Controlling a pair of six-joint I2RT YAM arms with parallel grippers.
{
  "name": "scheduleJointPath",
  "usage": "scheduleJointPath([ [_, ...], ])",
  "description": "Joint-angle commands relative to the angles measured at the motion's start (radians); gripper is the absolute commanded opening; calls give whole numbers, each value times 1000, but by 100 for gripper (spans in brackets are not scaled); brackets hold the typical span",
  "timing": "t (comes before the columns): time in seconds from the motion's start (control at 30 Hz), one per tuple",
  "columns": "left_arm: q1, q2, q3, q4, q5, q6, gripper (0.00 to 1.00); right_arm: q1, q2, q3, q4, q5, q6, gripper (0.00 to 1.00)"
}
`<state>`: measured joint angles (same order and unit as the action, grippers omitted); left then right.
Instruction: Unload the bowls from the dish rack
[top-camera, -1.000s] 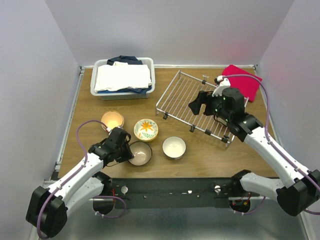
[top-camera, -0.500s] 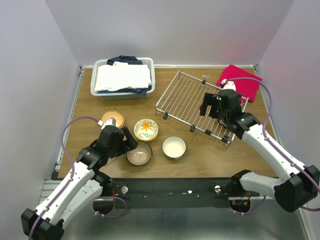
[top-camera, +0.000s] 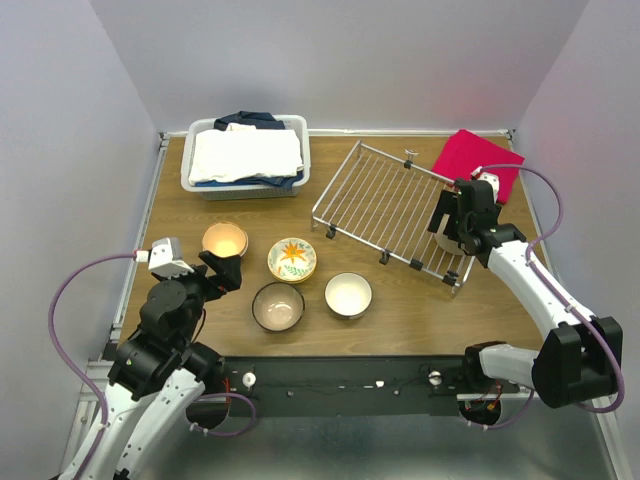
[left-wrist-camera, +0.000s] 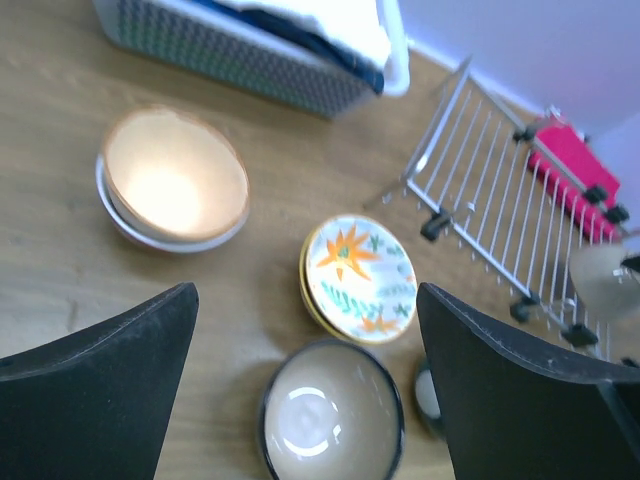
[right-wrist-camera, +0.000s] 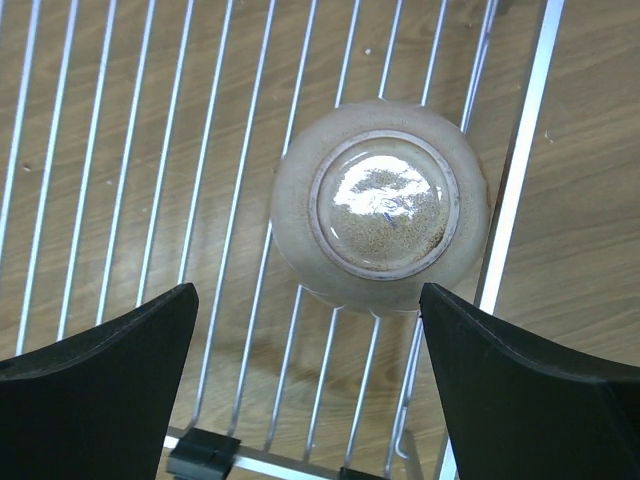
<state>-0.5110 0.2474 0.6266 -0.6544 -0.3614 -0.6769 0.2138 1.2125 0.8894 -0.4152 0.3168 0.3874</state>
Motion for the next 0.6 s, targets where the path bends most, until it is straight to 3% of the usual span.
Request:
scheduleJointPath([
  [0.0,-1,-88,-74,93,-134,143,99,-27,33,-35,68,-68,-51,100],
  [0.23,-1,-74,-94,136,-145,172,99,-25,114,-7,111,-157,-110,100],
  [0.57,-1,-69,-94,144,-149,178,99,-28,298,158,182,-344,-202,99],
])
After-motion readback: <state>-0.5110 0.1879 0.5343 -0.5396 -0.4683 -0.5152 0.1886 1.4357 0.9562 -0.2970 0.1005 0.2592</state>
